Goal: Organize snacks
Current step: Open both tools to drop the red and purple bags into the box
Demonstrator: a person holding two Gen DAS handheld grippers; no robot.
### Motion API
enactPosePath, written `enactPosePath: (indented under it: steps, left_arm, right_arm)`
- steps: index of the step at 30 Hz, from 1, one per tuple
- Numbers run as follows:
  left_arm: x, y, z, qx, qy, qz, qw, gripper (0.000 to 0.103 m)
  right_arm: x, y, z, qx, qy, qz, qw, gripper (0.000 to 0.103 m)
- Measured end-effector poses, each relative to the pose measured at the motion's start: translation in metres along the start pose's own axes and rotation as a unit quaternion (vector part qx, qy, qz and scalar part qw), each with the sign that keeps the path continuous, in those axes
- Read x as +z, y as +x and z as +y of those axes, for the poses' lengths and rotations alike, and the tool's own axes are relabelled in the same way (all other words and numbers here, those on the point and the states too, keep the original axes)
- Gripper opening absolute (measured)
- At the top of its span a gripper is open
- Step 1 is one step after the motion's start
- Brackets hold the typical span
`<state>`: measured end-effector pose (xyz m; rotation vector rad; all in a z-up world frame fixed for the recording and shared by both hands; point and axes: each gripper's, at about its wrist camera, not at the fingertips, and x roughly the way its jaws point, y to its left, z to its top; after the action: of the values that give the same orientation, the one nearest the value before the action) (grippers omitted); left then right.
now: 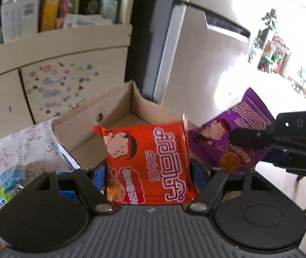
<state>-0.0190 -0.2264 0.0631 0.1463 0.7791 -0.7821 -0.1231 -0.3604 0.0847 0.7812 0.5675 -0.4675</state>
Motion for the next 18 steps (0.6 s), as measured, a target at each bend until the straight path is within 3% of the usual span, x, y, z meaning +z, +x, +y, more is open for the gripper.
enactPosePath:
  steps: [3,7,18]
  left_arm:
    - [-0.003,0.001,-0.006,0.014,0.008,0.003,0.9999,0.092]
    - [-0.002,-0.008,-0.009,0.032,0.028,-0.009,0.9991,0.097]
    - [-0.009,-0.026,0.011,0.055,0.01,0.003,0.9984,0.098]
  right_arm:
    - [-0.001,0.001,-0.001,0.001,0.01,0.004,1.0,0.042]
    - [-0.002,-0.001,0.002,0.004,0.003,0.0,1.0,0.05]
    - [-0.011,0.005,0.017,0.051,-0.042,0.027,0.997,0.054]
